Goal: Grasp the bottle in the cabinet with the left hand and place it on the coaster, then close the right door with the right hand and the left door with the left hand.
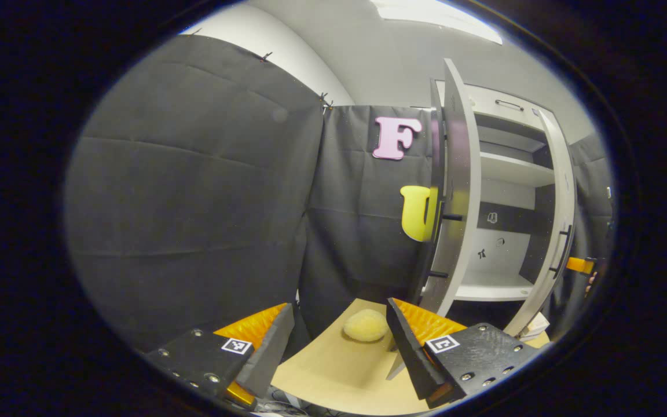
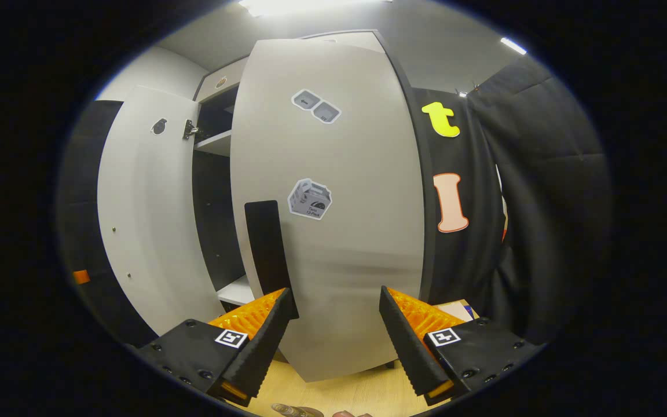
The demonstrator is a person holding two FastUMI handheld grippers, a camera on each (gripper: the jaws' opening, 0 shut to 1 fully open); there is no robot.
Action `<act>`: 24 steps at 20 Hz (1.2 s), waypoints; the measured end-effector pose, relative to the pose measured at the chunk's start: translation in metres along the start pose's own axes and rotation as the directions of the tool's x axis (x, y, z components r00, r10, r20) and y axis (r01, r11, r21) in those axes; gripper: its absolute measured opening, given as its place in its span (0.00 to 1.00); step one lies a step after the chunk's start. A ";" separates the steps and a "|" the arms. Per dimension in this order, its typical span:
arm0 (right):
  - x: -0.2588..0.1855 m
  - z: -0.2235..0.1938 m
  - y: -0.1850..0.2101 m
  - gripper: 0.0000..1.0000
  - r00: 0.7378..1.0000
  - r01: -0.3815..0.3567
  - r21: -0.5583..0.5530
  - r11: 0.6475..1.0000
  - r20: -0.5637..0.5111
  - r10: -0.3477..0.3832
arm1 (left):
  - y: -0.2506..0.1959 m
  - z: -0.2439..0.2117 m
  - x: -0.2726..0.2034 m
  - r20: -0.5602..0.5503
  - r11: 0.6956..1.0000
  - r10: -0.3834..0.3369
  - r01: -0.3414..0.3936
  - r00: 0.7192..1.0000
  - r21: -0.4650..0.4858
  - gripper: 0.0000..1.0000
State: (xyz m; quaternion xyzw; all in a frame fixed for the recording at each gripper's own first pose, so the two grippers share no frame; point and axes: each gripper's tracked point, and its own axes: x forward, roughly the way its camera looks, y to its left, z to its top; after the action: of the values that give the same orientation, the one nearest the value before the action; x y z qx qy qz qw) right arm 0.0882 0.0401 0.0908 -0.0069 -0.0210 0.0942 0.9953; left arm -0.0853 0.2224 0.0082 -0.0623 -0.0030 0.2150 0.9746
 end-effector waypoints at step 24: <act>-0.020 -0.069 -0.059 0.97 0.960 0.276 0.073 0.958 -0.074 -0.271 | -0.098 0.028 0.159 0.024 0.898 -0.440 0.440 0.898 -0.002 0.93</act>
State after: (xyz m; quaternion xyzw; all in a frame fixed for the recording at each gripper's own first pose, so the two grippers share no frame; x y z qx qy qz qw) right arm 0.0828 -0.0222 0.0220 0.0340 0.0138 -0.0437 0.9984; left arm 0.0990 0.2041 0.0447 -0.0611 -0.0292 -0.0098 0.9977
